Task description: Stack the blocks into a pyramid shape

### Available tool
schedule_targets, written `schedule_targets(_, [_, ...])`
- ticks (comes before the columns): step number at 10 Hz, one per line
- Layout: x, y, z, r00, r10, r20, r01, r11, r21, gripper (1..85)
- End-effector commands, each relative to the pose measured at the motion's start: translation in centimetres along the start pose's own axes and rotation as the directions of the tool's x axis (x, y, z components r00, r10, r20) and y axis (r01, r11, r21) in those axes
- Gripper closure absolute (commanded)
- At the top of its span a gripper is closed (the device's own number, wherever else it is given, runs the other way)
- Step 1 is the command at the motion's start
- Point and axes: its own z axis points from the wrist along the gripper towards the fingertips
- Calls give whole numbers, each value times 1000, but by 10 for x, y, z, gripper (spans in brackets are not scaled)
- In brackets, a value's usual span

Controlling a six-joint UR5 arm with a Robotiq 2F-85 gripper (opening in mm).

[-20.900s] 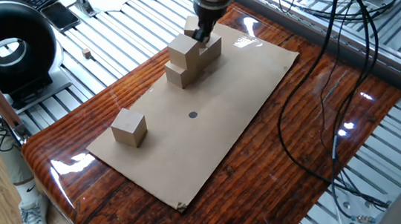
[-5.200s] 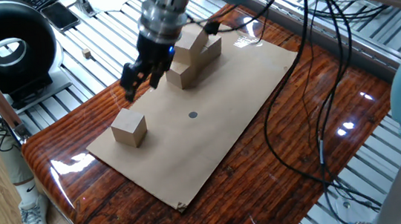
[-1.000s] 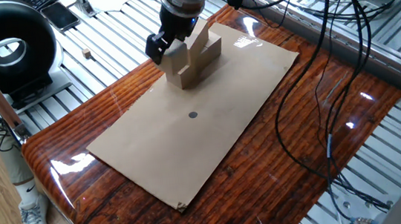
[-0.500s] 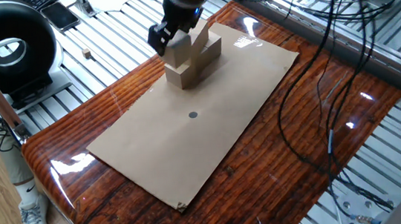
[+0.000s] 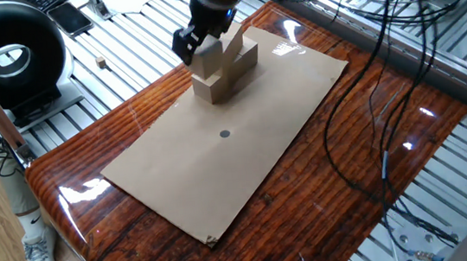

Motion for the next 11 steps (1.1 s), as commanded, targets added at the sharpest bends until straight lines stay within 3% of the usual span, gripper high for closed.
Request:
schedule_targets(1, [-5,-25,7,997,-77,-8,77,997,30,847])
schedule_targets(2, [-14,-35,13,996,-84,12,83,995,45,847])
schedule_targets(6, [-33,-54,20,995,-82,50,80,996,37,847])
schedule_targets(9, [-42,-51,27,995,-60,78,58,998,19,847])
schedule_targets(11, [-44,-53,33,995,-68,78,66,997,30,847])
